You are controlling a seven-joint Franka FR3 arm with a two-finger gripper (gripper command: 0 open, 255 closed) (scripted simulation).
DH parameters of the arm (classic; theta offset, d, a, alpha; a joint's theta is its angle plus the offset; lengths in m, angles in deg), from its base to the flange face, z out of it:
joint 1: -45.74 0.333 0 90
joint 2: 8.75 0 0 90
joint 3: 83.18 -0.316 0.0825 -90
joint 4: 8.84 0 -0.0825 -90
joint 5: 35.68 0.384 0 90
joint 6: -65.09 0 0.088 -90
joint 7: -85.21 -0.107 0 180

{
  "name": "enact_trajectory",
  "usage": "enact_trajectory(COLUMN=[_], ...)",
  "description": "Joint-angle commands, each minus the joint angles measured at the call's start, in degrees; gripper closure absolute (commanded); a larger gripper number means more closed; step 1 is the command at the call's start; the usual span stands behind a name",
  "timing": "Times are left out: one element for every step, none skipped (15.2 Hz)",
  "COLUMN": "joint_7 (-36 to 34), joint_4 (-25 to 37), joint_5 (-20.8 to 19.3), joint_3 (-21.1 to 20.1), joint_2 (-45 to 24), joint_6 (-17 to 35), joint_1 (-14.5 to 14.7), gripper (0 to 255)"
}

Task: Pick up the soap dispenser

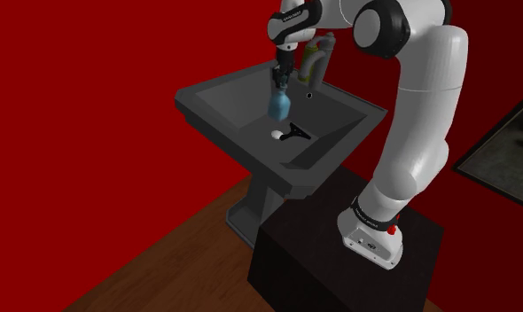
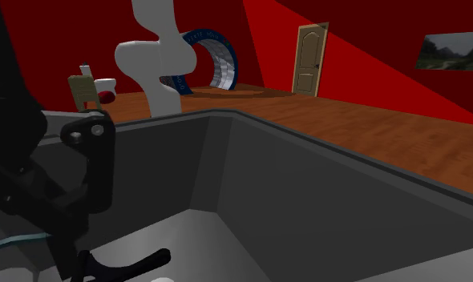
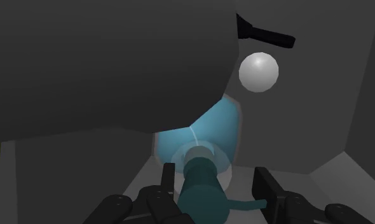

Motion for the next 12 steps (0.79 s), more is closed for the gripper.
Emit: enact_trajectory(joint_7=[-0.02, -0.03, -0.04, -0.04, -0.04, -0.04, -0.03, -0.03, -0.02, -0.01, -0.01, -0.01], joint_4=[0.85, 1.28, 1.72, 2.18, 2.65, 3.14, 3.64, 4.16, 4.69, 5.24, 5.31, 5.32], joint_5=[-0.14, -0.21, -0.28, -0.34, -0.4, -0.45, -0.5, -0.55, -0.6, -0.64, -0.65, -0.64], joint_3=[0.07, 0.11, 0.14, 0.17, 0.2, 0.23, 0.25, 0.28, 0.3, 0.33, 0.33, 0.33], joint_2=[0.54, 0.79, 1.03, 1.25, 1.47, 1.68, 1.87, 2.06, 2.23, 2.39, 2.42, 2.41], joint_6=[-1.36, -2.03, -2.7, -3.38, -4.06, -4.75, -5.44, -6.13, -6.83, -7.54, -7.64, -7.64], joint_1=[0.04, 0.06, 0.07, 0.08, 0.09, 0.1, 0.11, 0.11, 0.11, 0.11, 0.11, 0.11], gripper=[255, 255, 255, 255, 255, 255, 255, 255, 255, 255, 255, 255])
